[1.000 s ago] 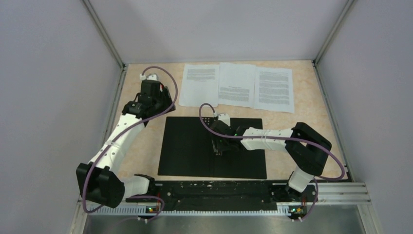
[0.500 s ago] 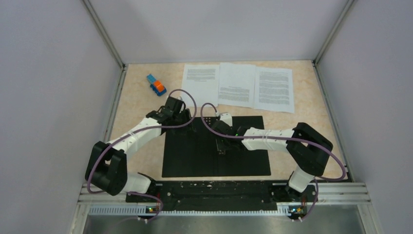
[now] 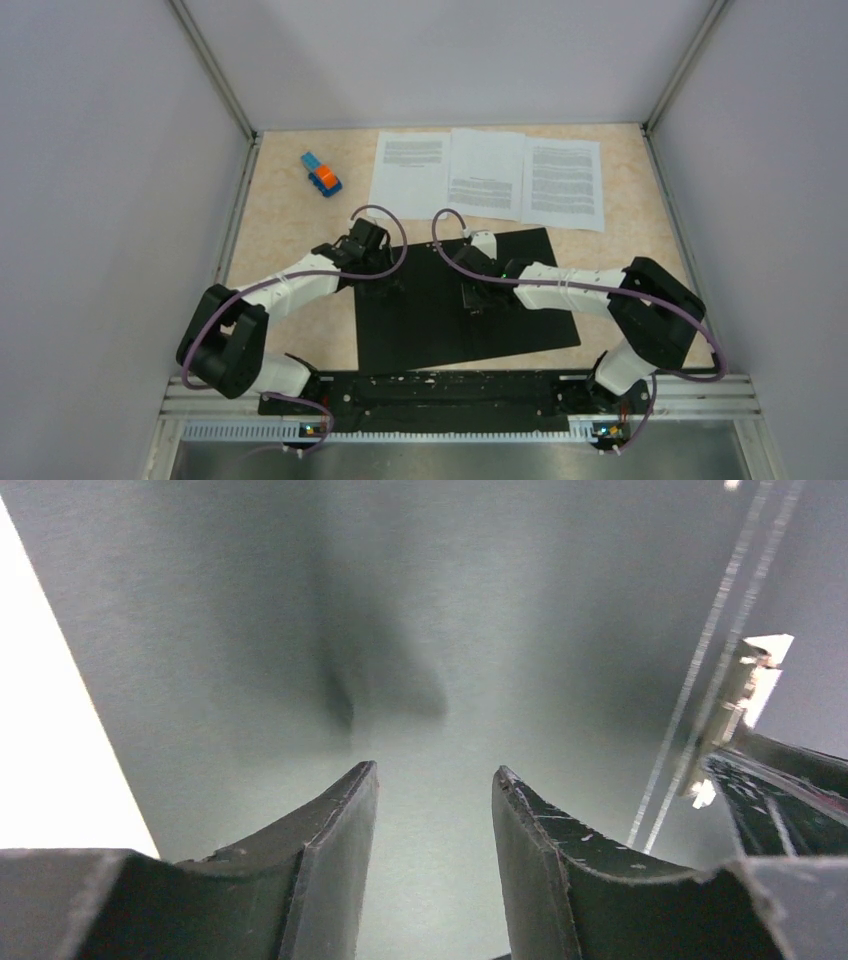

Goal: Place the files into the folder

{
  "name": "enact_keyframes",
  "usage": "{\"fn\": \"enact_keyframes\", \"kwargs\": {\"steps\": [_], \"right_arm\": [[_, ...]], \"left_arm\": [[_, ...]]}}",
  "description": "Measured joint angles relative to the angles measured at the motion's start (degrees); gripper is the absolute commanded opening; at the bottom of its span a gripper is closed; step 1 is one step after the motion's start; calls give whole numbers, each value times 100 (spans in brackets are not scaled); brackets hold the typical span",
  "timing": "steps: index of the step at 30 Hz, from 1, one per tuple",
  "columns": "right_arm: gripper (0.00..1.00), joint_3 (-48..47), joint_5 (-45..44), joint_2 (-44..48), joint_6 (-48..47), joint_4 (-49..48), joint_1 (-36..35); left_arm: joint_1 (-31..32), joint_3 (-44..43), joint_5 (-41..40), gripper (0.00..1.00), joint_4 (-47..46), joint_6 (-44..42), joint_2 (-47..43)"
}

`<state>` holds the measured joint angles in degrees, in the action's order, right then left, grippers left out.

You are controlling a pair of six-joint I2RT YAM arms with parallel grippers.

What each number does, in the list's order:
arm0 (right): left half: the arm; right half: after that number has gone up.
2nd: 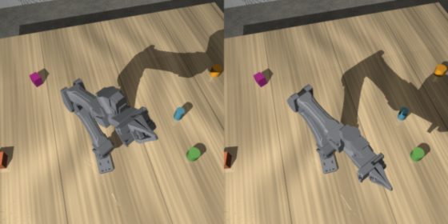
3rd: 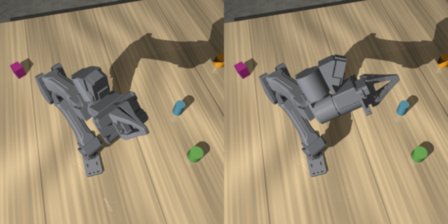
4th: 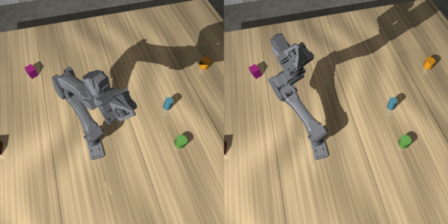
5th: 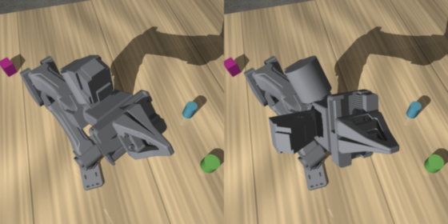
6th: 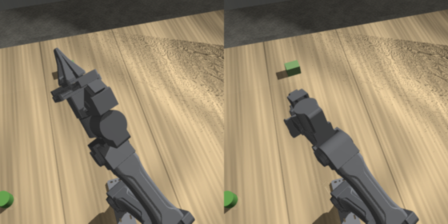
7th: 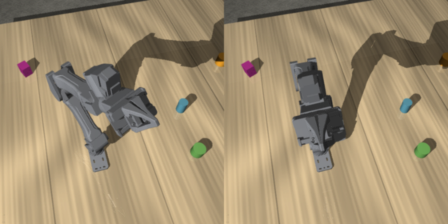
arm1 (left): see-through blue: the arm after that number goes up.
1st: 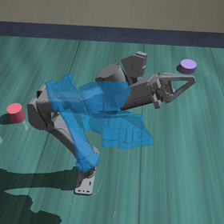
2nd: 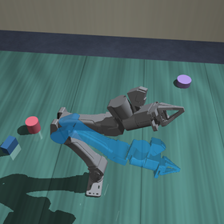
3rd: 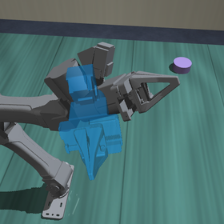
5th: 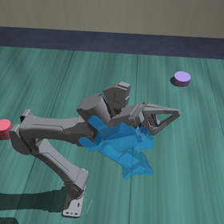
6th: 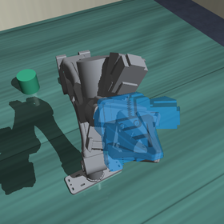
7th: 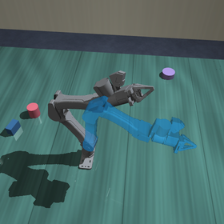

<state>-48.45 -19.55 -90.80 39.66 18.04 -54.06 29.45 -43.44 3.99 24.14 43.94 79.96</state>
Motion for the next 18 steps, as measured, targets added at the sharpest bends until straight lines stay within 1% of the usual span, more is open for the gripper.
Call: {"fn": "enact_keyframes", "kwargs": {"steps": [3,4,6,7,9,12,14,18], "right_arm": [[52,94,20,166,-2,203,9],[55,98,22,216,4,278,9],[55,109,28,367,-31,411,9],[54,109,28,444,-52,459,9],[43,72,28,568,-79,597,7],[33,-31,31,643,-127,726,-33],[29,-52,35,645,-120,739,-76],[25,-55,59,632,-116,817,-188]], "left_arm": [[15,166,-234,49,37,79,-52],[15,216,-332,49,76,107,-74],[20,260,-549,48,188,173,-94],[20,262,-640,47,229,208,-94],[37,262,-846,47,315,280,-90],[144,247,-1207,46,422,433,2],[245,190,-1425,45,468,507,70],[363,70,-1735,45,568,638,219]]}}
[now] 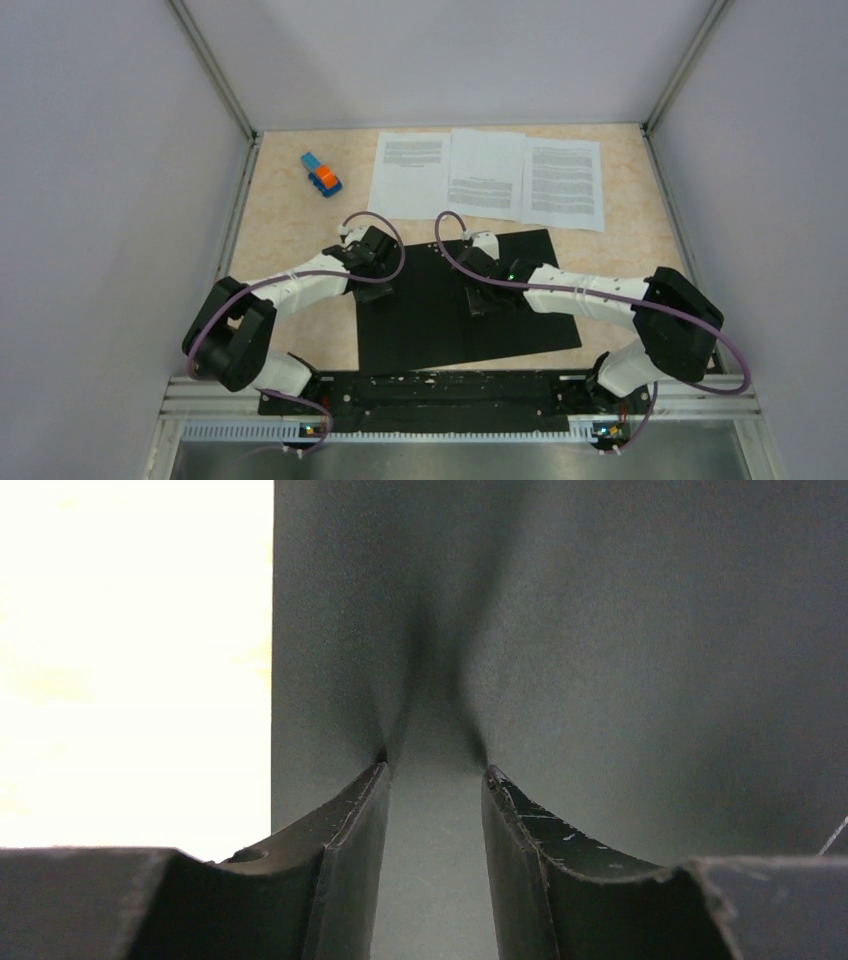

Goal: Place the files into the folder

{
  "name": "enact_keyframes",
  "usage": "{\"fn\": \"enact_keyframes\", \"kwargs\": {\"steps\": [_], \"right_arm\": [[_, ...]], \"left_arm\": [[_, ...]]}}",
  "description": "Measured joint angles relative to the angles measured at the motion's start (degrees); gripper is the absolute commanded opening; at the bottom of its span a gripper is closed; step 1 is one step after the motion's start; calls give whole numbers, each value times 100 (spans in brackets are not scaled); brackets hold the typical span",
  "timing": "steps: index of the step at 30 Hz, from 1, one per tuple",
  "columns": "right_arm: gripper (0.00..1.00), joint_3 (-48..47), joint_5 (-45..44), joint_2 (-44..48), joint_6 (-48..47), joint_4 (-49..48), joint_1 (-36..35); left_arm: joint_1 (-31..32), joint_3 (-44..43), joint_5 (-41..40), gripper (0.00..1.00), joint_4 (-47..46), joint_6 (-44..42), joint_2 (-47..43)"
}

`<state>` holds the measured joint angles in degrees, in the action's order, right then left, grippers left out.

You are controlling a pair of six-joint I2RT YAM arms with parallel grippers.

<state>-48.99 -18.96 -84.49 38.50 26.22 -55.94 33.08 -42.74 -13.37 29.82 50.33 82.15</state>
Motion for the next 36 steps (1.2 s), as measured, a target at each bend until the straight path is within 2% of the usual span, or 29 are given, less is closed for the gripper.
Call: {"fn": "enact_keyframes", "kwargs": {"steps": [17,36], "right_arm": [[14,-20,267,-258,13,-94,-192],[12,-20,-72,-343,76,153,-396]], "left_arm": [[28,-208,-356,44,142,155,262],[37,-334,-413,44,282,232,391]]}}
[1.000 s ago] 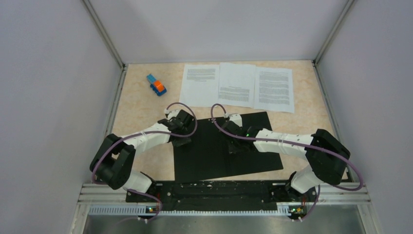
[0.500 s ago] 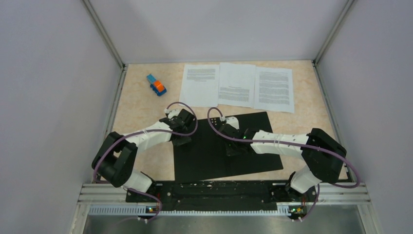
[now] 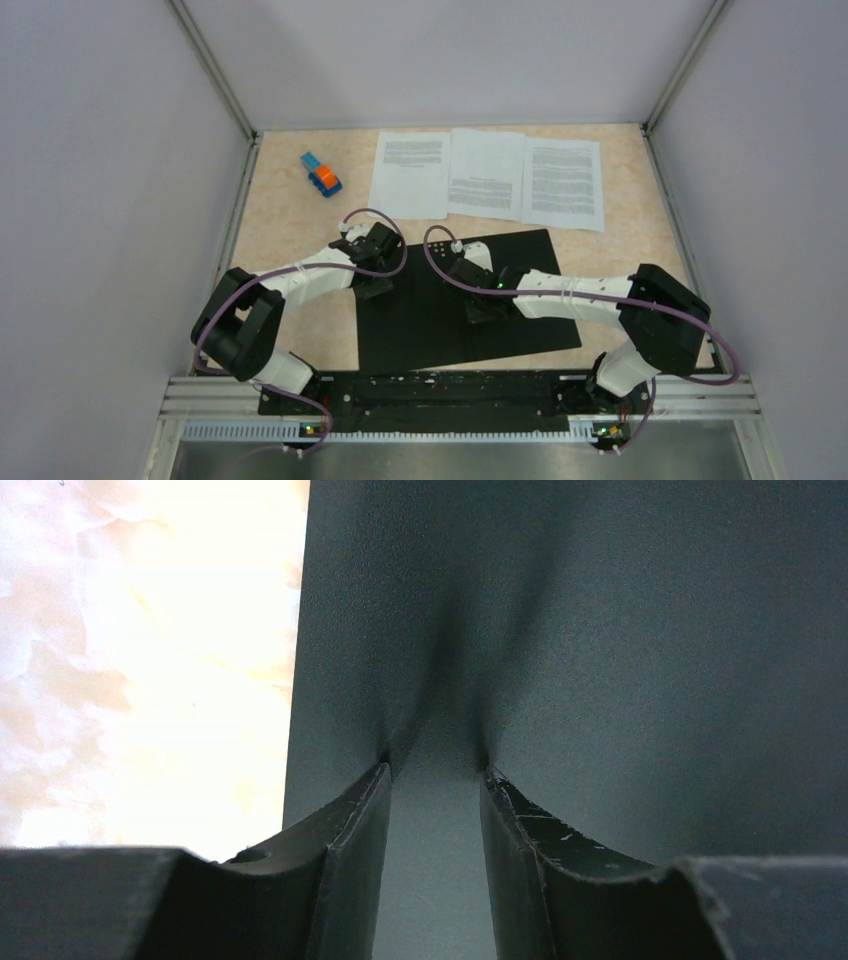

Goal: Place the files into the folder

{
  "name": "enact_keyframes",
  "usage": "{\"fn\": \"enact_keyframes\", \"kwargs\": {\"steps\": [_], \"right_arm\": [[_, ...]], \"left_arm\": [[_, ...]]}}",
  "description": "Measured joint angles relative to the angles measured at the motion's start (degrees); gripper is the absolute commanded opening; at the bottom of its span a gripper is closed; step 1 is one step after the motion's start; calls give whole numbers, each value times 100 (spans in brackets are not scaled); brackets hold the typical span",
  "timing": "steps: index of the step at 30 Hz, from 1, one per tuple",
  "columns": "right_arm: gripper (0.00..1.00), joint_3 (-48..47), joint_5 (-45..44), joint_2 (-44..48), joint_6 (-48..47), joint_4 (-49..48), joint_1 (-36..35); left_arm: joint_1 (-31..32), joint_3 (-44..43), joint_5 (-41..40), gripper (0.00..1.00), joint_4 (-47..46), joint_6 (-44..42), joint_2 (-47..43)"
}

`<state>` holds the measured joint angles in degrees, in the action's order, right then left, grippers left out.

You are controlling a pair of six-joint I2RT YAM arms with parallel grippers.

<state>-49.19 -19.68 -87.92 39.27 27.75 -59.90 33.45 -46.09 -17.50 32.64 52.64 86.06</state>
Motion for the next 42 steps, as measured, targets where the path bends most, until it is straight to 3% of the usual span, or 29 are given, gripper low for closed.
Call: {"fn": "enact_keyframes", "kwargs": {"steps": [18,28,37,42], "right_arm": [[12,0,-17,-76,50,-26,-48],[0,-7,-122,-173,208,-17,-83],[0,-15,-396,-299,483,-7,-107],[15,144,-396,-118,511,-87,-107]], "left_arm": [[2,-31,-15,44,35,0,35],[2,-66,-44,44,59,-2,85],[2,-85,-74,44,66,-4,162],[0,-109,-66,43,85,-9,195]]}}
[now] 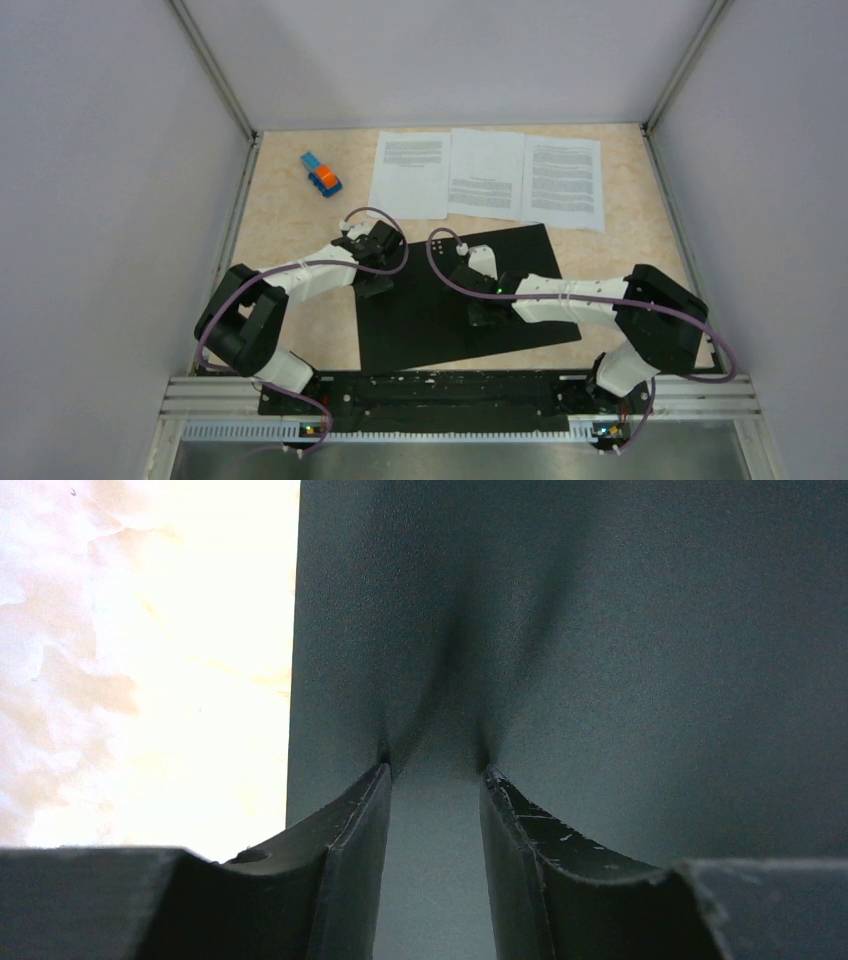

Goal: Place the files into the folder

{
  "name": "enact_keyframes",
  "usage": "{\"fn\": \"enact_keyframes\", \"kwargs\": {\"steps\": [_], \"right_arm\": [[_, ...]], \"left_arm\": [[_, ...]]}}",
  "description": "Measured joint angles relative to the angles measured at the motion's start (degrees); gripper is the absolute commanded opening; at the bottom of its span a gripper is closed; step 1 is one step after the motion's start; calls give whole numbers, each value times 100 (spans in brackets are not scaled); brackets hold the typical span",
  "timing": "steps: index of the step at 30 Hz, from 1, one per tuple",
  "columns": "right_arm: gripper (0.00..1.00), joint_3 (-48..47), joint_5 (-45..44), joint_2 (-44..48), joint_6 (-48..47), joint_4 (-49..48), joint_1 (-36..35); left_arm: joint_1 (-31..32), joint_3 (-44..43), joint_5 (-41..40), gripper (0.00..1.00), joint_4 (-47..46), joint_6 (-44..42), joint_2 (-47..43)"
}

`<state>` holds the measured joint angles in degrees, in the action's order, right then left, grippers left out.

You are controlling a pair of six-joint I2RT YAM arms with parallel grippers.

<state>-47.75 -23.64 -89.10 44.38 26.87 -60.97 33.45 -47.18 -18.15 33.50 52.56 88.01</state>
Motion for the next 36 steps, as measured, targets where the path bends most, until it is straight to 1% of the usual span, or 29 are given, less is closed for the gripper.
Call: {"fn": "enact_keyframes", "kwargs": {"steps": [4,6,8,12,15,18,27,36], "right_arm": [[27,55,9,358,-136,66,7],[29,33,-11,557,-238,46,17],[29,-39,-13,608,-343,20,55],[26,-184,-9,422,-529,-101,146],[21,-221,-9,195,-614,-175,175],[19,-221,-7,50,-693,-192,188],[14,-221,83,-109,-787,-345,197],[3,-212,76,-118,-778,-352,199]], "left_arm": [[-4,-9,4,43,11,-2,4],[-4,-9,7,43,9,-2,4],[-4,-9,4,43,11,-2,4],[-4,-9,4,43,13,-2,4],[-4,-9,4,43,13,0,2],[-4,-11,4,43,15,0,2],[-4,-31,7,43,37,2,2],[-9,-42,7,43,46,2,2]]}}
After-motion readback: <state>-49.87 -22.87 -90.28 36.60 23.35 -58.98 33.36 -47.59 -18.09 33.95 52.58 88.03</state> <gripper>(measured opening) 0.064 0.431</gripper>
